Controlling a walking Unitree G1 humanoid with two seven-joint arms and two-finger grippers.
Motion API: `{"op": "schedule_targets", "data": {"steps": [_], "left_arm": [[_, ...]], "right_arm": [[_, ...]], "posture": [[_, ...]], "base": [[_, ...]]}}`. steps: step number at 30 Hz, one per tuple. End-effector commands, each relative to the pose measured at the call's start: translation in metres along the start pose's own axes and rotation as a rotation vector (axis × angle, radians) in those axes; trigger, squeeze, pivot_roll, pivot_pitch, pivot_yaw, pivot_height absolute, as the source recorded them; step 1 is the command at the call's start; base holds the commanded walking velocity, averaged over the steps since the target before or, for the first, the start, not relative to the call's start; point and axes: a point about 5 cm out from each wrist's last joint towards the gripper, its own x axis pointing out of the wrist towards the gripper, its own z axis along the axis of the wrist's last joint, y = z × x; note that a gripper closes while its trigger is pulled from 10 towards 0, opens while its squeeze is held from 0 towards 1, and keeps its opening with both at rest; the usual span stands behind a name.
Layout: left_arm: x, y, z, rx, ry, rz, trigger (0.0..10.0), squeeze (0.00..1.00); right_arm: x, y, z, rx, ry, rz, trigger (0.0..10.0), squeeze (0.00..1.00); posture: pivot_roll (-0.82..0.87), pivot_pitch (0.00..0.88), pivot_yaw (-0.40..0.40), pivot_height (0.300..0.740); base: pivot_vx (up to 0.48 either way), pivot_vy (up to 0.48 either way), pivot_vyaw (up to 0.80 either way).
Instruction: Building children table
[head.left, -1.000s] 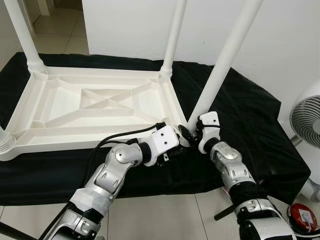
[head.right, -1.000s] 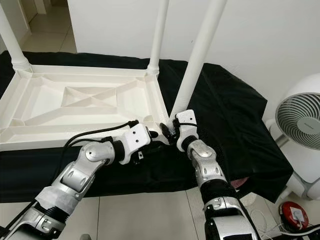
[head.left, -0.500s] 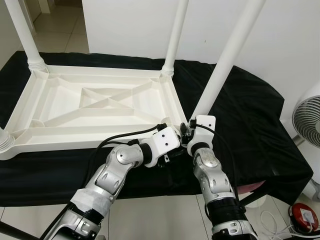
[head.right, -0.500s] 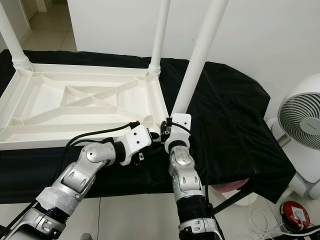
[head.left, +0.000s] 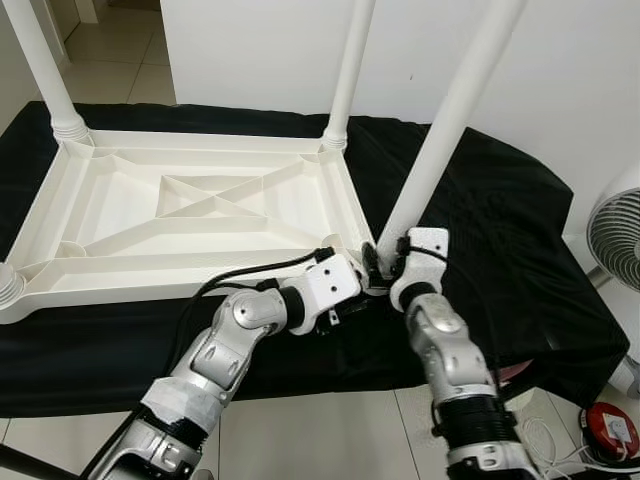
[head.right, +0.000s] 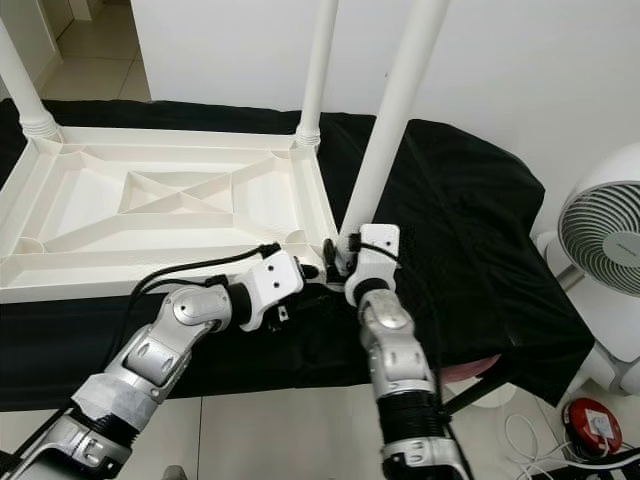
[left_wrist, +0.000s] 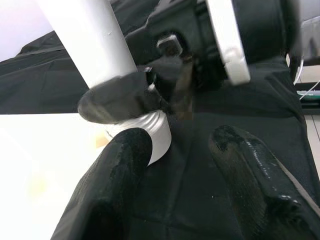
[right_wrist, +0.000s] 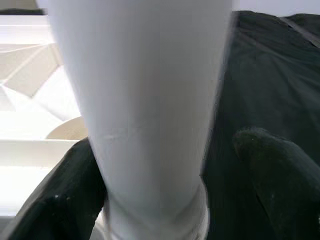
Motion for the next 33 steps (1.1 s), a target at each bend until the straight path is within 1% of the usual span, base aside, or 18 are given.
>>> {"op": "schedule_targets", "data": {"steps": [1, 2, 4, 5, 8, 10, 11, 12, 14, 15, 17, 22, 23, 24, 25, 27, 28, 33], "left_arm": [[0.002, 0.000, 0.002, 0.011, -0.004, 0.035, 10.0, 0.00], [0.002, 0.000, 0.002, 0.011, -0.004, 0.035, 10.0, 0.00], [0.002, 0.001, 0.002, 0.011, -0.005, 0.036, 10.0, 0.00], [0.002, 0.001, 0.002, 0.011, -0.005, 0.036, 10.0, 0.00], [0.003, 0.001, 0.002, 0.015, -0.005, 0.036, 10.0, 0.00], [0.003, 0.001, 0.002, 0.015, -0.005, 0.036, 10.0, 0.00], [0.003, 0.002, 0.002, 0.016, -0.005, 0.037, 10.0, 0.00], [0.003, 0.002, 0.002, 0.016, -0.005, 0.037, 10.0, 0.00], [0.003, 0.003, 0.002, 0.018, -0.005, 0.040, 10.0, 0.00], [0.003, 0.003, 0.002, 0.018, -0.005, 0.040, 10.0, 0.00], [0.002, 0.004, 0.002, 0.020, -0.004, 0.045, 10.0, 0.00], [0.002, 0.005, 0.003, 0.022, -0.004, 0.048, 10.0, 0.00], [0.002, 0.005, 0.003, 0.023, -0.004, 0.049, 10.0, 0.00], [0.002, 0.005, 0.003, 0.023, -0.004, 0.049, 10.0, 0.00], [0.001, 0.005, 0.003, 0.023, -0.004, 0.050, 10.0, 0.00], [0.001, 0.005, 0.003, 0.023, -0.004, 0.052, 10.0, 0.00], [0.001, 0.005, 0.003, 0.023, -0.003, 0.053, 10.0, 0.00], [0.001, 0.004, 0.003, 0.018, -0.003, 0.054, 10.0, 0.00]], "right_arm": [[-0.002, -0.010, -0.008, -0.057, 0.030, 0.134, 10.0, 0.00], [-0.002, -0.010, -0.008, -0.057, 0.030, 0.134, 10.0, 0.00], [0.000, -0.016, -0.009, -0.122, 0.035, 0.192, 10.0, 0.00], [0.000, -0.016, -0.009, -0.122, 0.035, 0.192, 10.0, 0.00], [0.007, -0.020, -0.009, -0.190, 0.057, 0.290, 10.0, 0.00], [0.007, -0.020, -0.009, -0.190, 0.057, 0.290, 10.0, 0.00], [0.010, -0.020, -0.009, -0.213, 0.065, 0.317, 10.0, 0.00], [0.010, -0.020, -0.009, -0.213, 0.065, 0.317, 10.0, 0.00], [0.016, -0.019, -0.010, -0.244, 0.085, 0.375, 10.0, 0.00], [0.016, -0.019, -0.010, -0.244, 0.085, 0.375, 10.0, 0.00], [0.022, -0.016, -0.011, -0.269, 0.104, 0.436, 10.0, 0.00], [0.027, -0.011, -0.014, -0.295, 0.124, 0.484, 10.0, 0.00], [0.028, -0.009, -0.016, -0.308, 0.132, 0.504, 4.5, 0.00], [0.028, -0.009, -0.016, -0.308, 0.132, 0.504, 4.5, 0.00], [0.029, -0.008, -0.018, -0.318, 0.139, 0.521, 2.0, 0.00], [0.029, -0.007, -0.020, -0.329, 0.145, 0.536, 2.0, 0.00], [0.029, -0.006, -0.021, -0.326, 0.150, 0.543, 0.0, 0.00], [0.026, -0.007, -0.028, -0.316, 0.164, 0.567, 0.0, 0.00]], "posture": [[-0.05, 0.000, -0.089, 0.740], [-0.05, 0.000, -0.089, 0.740], [-0.05, 0.000, -0.088, 0.740], [-0.05, 0.000, -0.088, 0.740], [-0.05, 0.000, -0.088, 0.740], [-0.05, 0.000, -0.088, 0.740], [-0.05, 0.000, -0.085, 0.740], [-0.05, 0.000, -0.085, 0.740], [-0.04, 0.000, -0.086, 0.740], [-0.04, 0.000, -0.086, 0.740], [-0.03, 0.000, -0.086, 0.740], [-0.03, 0.000, -0.086, 0.740], [-0.03, 0.000, -0.087, 0.740], [-0.03, 0.000, -0.087, 0.740], [-0.03, 0.000, -0.088, 0.740], [-0.03, 0.000, -0.088, 0.740], [-0.03, 0.000, -0.088, 0.740], [-0.02, 0.000, -0.094, 0.740]], "base": [[0.000, 0.000, 0.00], [0.000, 0.000, 0.00], [0.000, 0.000, 0.00], [0.000, 0.000, 0.00], [0.000, 0.000, 0.00], [0.000, 0.000, 0.00], [0.000, 0.000, 0.00], [0.000, 0.000, 0.00], [0.000, 0.000, 0.00], [0.000, 0.000, 0.00], [0.000, 0.000, 0.00], [0.000, 0.000, 0.00], [0.000, 0.000, 0.00], [0.000, 0.000, 0.00], [0.000, 0.000, 0.00], [0.000, 0.000, 0.00], [0.000, 0.000, 0.00], [0.000, 0.000, 0.00]]}}
